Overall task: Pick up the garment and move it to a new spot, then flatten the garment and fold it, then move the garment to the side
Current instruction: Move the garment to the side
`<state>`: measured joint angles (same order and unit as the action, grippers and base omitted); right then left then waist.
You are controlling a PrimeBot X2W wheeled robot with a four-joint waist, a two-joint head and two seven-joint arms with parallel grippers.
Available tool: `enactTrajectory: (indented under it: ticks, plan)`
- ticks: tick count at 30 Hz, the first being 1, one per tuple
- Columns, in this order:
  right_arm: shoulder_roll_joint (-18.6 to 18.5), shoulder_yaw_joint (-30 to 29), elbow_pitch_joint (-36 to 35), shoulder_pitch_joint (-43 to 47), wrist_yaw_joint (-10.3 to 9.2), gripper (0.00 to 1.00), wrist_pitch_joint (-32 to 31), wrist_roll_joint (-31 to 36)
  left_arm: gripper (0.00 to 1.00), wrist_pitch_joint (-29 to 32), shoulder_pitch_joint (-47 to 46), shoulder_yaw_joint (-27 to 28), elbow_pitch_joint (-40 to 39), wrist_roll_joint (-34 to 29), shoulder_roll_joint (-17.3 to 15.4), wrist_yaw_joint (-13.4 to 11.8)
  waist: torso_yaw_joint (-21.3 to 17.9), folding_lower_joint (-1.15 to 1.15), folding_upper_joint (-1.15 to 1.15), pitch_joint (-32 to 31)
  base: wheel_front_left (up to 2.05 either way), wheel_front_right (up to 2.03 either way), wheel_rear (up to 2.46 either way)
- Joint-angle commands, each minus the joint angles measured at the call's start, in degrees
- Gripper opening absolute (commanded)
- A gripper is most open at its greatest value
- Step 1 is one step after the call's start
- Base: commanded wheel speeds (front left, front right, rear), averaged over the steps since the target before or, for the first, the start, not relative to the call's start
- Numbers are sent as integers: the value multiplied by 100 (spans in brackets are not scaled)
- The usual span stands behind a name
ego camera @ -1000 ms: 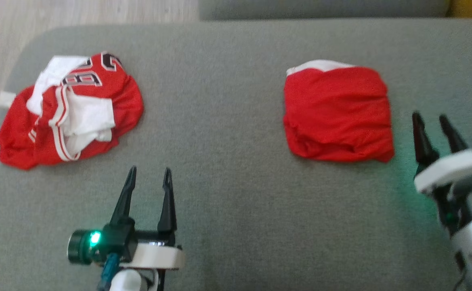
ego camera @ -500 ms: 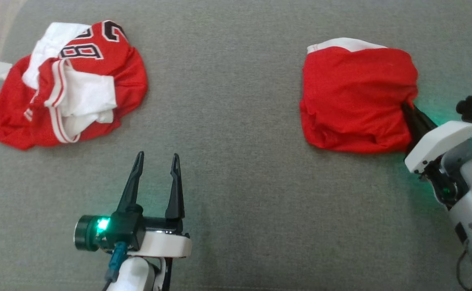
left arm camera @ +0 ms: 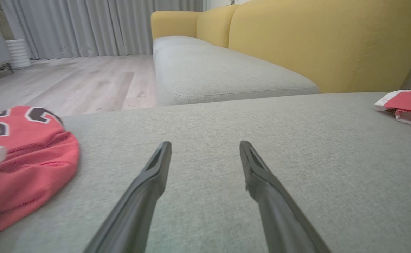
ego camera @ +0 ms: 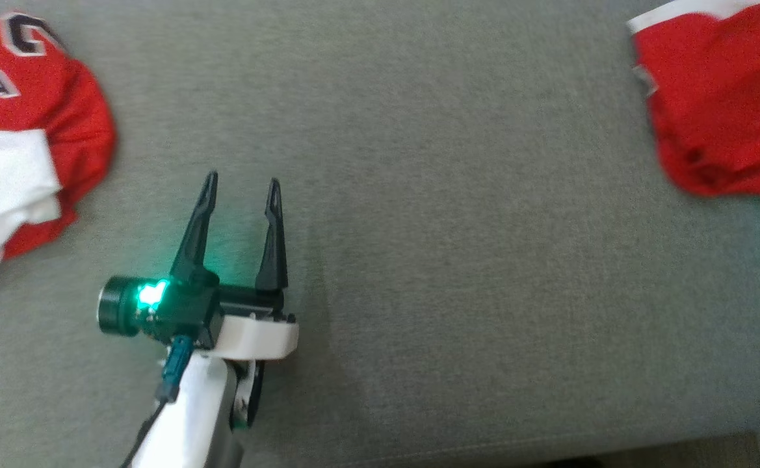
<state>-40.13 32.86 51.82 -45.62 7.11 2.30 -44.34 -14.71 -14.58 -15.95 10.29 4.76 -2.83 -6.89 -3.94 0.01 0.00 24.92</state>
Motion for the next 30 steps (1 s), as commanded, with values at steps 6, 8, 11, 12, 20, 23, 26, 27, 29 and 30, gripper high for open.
enactTrajectory:
  ticks: [6,8,11,12,20,23,26,27,29,30]
  plan:
    - [-696,-121,495,-535,37,0,550,326,100,-29,-451,185,-116,-193,-79,140,-563,-1,0,616,0,0,0]
    - [-709,-183,729,-705,37,43,704,460,100,-29,-530,178,-72,-208,-77,162,-589,-1,0,601,0,0,0]
    - [-540,-218,1108,-869,37,100,875,713,100,-29,-589,164,-15,-190,-67,181,-562,-1,0,439,0,0,0]
    - [-435,-213,1197,-876,37,100,902,759,100,-29,-584,156,6,-173,-61,180,-536,-1,0,349,0,0,0]
    - [608,-202,1085,-387,37,100,1260,1111,100,-29,-149,229,132,47,-26,73,-256,-1,0,-813,0,0,0]
    - [980,-348,357,177,37,100,1266,1310,100,-29,134,308,201,173,-18,36,-137,-1,0,-1386,0,0,0]
    - [1317,-608,-479,1019,37,100,1268,1536,100,-29,448,370,290,273,-12,14,4,-1,0,-1936,0,0,0]
    - [1434,-722,-748,1318,37,100,1268,1638,100,-29,552,392,328,301,-11,11,54,-1,0,-2124,0,0,0]
    - [1686,-1083,-1276,1920,37,100,1268,1832,100,-29,767,441,378,344,-9,-5,147,-1,0,-2434,0,0,0]
    - [1828,-1303,-1554,2220,37,100,1268,1945,100,-29,861,468,388,365,-8,-14,197,-1,0,-2549,0,0,0]
